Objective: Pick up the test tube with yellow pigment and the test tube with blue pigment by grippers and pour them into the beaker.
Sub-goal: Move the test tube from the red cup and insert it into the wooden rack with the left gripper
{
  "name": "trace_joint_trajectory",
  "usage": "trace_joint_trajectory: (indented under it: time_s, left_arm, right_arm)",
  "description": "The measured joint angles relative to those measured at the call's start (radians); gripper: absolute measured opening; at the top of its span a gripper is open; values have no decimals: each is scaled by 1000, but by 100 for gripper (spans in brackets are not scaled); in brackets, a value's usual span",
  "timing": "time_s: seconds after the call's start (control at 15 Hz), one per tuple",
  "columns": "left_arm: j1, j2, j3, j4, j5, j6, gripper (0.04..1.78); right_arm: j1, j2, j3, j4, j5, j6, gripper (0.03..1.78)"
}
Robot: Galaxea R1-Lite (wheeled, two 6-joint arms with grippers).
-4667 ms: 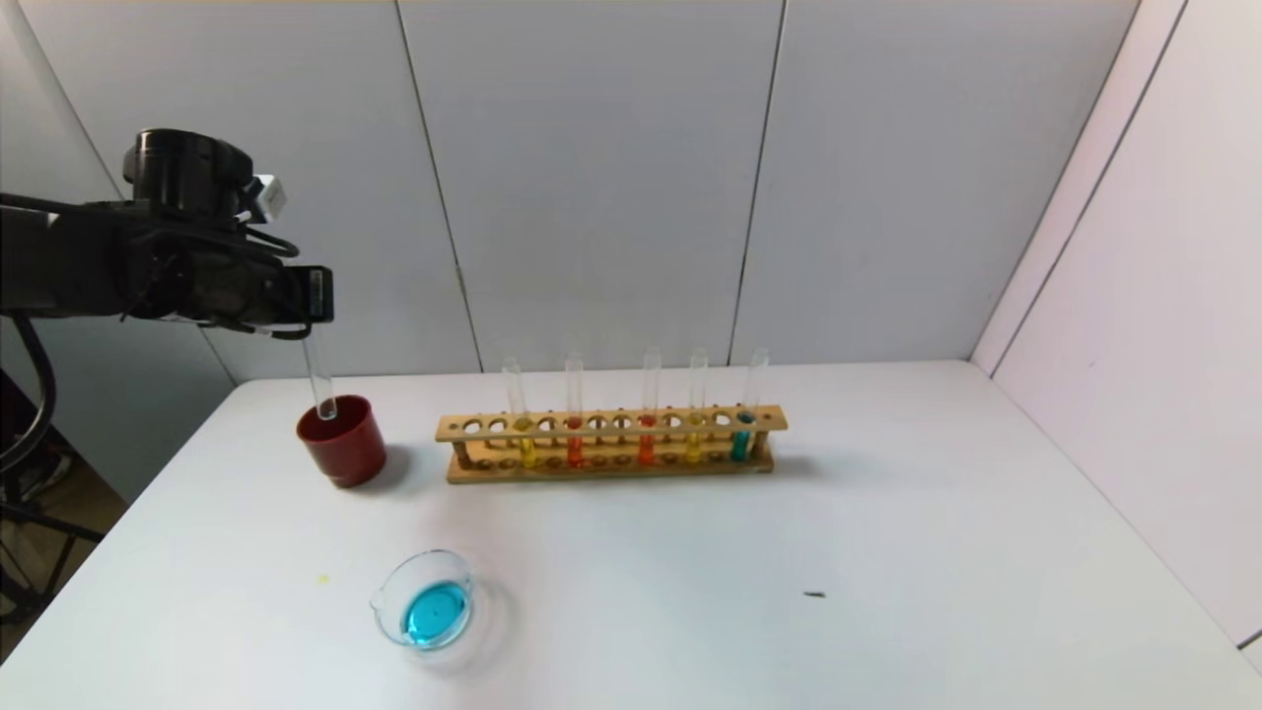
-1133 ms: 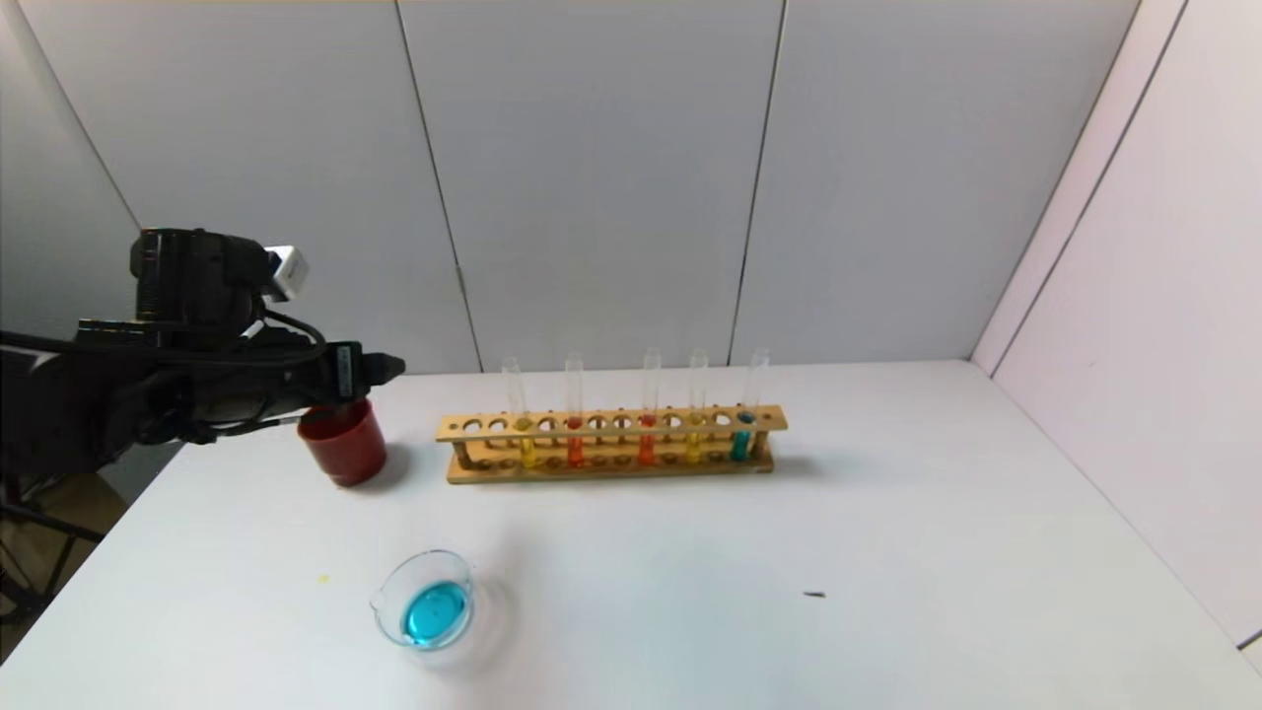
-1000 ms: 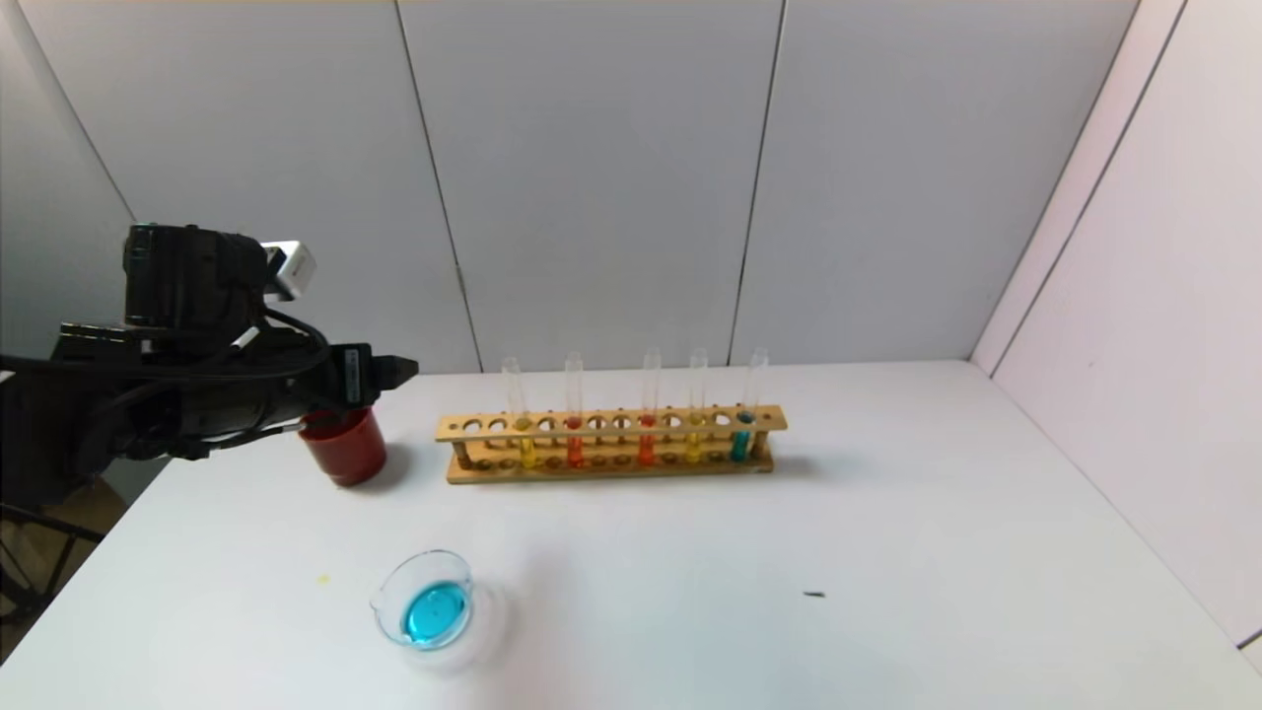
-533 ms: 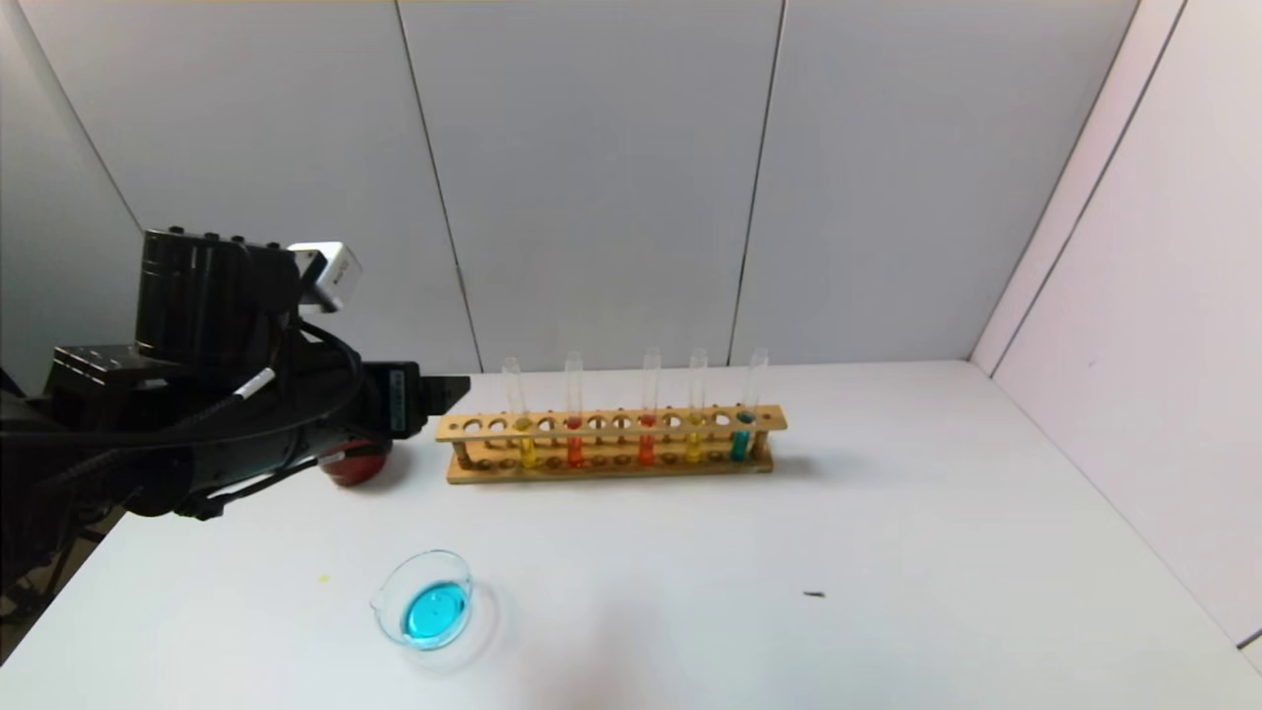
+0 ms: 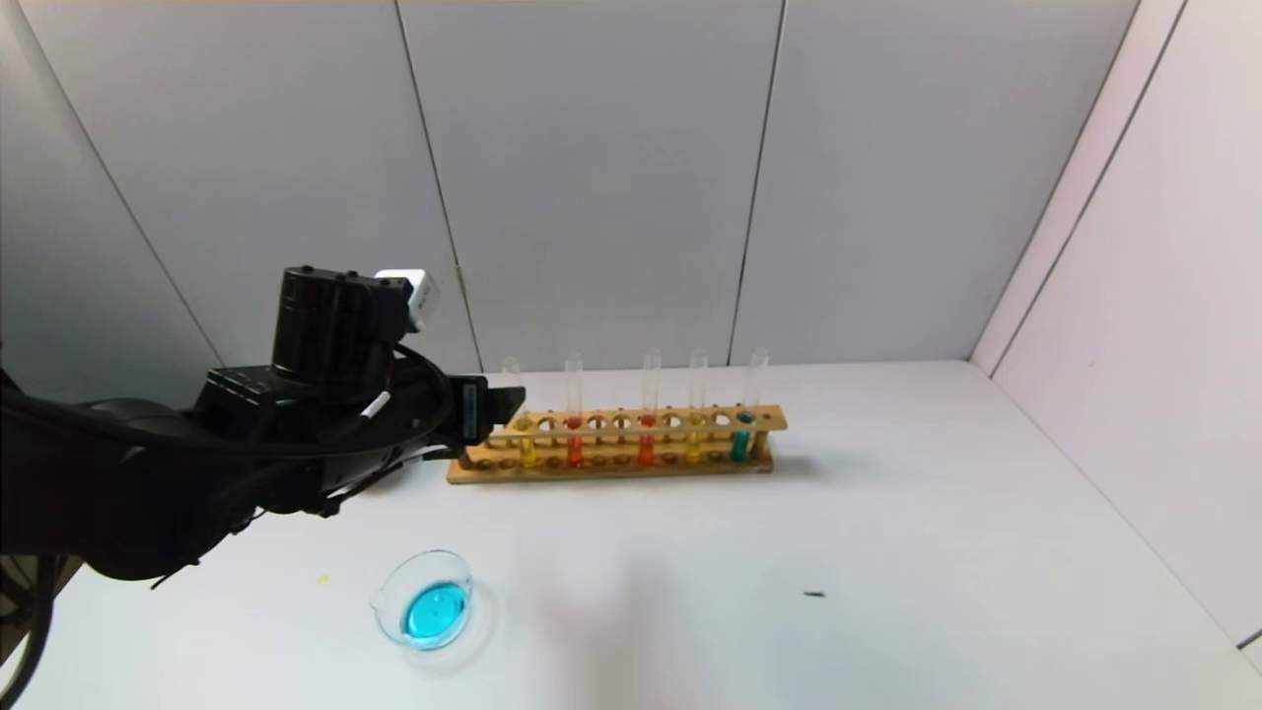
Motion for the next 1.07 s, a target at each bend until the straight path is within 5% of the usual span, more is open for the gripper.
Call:
trace_joint_trajectory:
  time_s: [1.07]
  left_arm:
    - [59, 350, -282, -44, -1, 21, 175]
  right_arm:
    - [0, 0, 0, 0, 0, 0, 174]
